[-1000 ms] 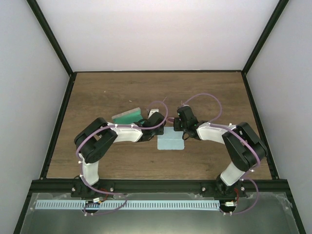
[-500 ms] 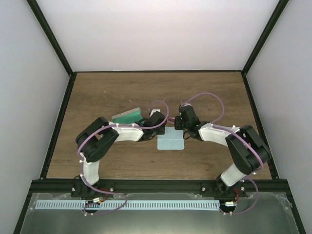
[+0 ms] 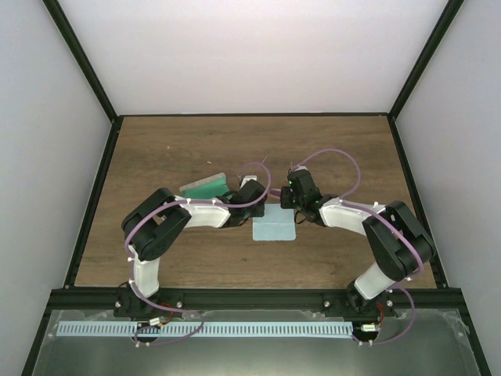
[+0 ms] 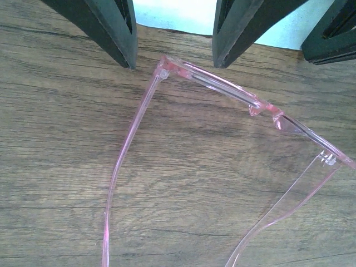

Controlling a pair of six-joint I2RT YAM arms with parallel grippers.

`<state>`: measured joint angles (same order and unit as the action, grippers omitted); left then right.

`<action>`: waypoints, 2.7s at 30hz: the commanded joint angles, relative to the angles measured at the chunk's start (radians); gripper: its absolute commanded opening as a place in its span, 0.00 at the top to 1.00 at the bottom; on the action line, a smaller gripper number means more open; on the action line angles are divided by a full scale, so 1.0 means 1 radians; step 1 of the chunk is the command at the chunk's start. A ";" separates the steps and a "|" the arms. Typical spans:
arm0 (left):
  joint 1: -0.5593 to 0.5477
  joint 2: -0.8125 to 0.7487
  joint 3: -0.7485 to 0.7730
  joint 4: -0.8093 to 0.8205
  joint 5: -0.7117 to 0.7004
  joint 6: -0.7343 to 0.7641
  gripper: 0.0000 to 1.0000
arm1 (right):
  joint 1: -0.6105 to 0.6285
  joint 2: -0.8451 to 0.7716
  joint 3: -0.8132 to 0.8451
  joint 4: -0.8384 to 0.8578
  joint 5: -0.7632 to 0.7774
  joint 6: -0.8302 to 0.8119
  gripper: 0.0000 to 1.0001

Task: Organize the sunglasses
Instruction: Fold the glasses cleaning cloth at the center of the board.

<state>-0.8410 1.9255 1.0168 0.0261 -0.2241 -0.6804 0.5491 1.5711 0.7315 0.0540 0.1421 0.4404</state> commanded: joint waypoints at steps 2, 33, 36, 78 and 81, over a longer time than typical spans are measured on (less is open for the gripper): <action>0.000 -0.009 -0.025 -0.022 -0.002 0.002 0.96 | -0.008 -0.026 -0.002 0.012 0.013 0.006 0.62; -0.006 -0.053 -0.053 -0.037 -0.058 -0.004 0.76 | -0.008 0.020 -0.006 0.052 -0.068 -0.002 0.61; -0.015 -0.042 -0.058 -0.033 -0.052 -0.006 0.78 | -0.008 0.019 -0.007 0.050 -0.067 -0.001 0.62; -0.021 -0.119 -0.099 0.020 -0.037 0.020 0.96 | -0.008 0.020 -0.010 0.051 -0.066 0.004 0.62; -0.022 -0.106 -0.090 0.017 -0.031 0.020 0.96 | -0.008 0.026 -0.008 0.055 -0.071 0.004 0.62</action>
<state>-0.8585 1.8290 0.9234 0.0319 -0.2672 -0.6731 0.5480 1.5921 0.7170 0.0978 0.0742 0.4423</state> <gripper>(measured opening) 0.044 0.385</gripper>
